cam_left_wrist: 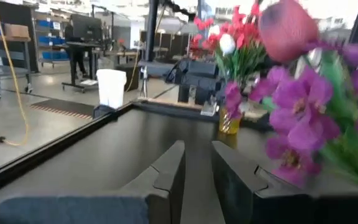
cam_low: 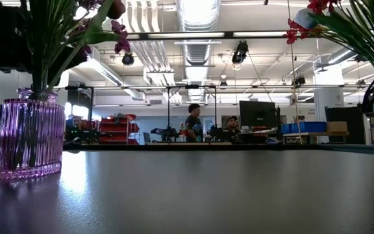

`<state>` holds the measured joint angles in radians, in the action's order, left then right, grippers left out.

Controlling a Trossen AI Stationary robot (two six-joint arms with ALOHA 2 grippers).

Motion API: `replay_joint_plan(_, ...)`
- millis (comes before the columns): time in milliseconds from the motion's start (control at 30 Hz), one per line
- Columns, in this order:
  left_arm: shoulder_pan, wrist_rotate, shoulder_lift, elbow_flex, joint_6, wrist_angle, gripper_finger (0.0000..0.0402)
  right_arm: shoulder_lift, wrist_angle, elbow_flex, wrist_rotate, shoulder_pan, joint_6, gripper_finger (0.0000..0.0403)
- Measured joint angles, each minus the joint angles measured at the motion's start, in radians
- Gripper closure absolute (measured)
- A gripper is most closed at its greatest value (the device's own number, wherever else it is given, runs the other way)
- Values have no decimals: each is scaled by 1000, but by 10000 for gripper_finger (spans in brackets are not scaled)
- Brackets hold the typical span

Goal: Sort flowers into vase by color
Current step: Return to Home Position

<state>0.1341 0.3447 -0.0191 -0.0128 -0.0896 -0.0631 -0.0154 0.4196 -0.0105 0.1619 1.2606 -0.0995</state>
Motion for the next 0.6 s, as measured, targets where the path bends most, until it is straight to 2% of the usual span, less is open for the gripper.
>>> replay_joint_plan(200, 0, 8, -41, -3, 33, 12, 338, 2, 94, -3, -6, 0, -140, 385)
replay_joint_plan(267, 0, 8, -55, -3, 33, 12, 338, 2, 75, -12, -5, 0, -128, 385)
replay_joint_plan(433, 0, 9, -89, -3, 29, 12, 338, 0, -26, -1, -8, 0, 18, 385)
replay_joint_plan(600, 0, 11, -114, -3, 29, 8, 338, 2, 24, -1, -12, 0, -79, 385)
